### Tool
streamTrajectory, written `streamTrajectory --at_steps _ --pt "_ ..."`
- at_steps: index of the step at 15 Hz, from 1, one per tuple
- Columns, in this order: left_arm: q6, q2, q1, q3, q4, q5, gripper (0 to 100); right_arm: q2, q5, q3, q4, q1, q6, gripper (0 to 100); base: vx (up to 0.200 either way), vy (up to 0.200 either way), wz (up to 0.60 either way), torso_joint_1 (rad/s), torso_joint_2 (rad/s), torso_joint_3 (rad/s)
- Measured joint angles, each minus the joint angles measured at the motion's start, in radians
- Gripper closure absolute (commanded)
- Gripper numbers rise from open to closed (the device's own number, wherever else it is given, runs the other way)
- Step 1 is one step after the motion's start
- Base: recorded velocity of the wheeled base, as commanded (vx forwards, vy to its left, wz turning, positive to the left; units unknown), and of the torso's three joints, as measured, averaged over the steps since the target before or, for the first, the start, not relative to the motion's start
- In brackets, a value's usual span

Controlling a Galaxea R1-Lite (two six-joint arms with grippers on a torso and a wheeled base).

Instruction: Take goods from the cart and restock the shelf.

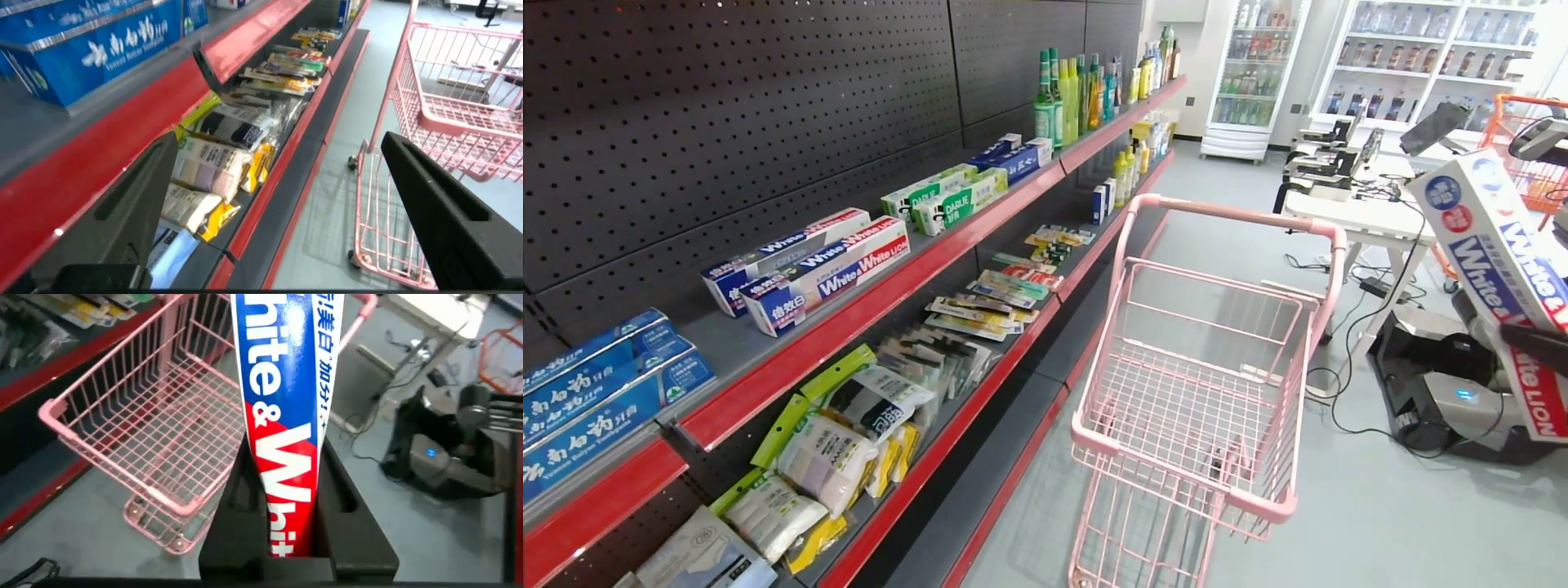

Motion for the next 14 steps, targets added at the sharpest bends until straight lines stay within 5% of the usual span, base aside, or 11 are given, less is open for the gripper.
streamTrajectory --at_steps 4,14 --pt "0.000 0.000 0.000 -0.001 0.000 -0.001 0 -0.154 -0.004 0.076 0.000 -0.094 -0.070 100 0.000 0.000 0.00 0.226 -0.49 -0.271" --pt "0.002 0.000 0.000 0.000 0.002 -0.010 0 -0.179 -0.003 0.089 -0.012 -0.107 -0.088 100 0.000 0.000 0.00 0.174 -0.36 -0.196"
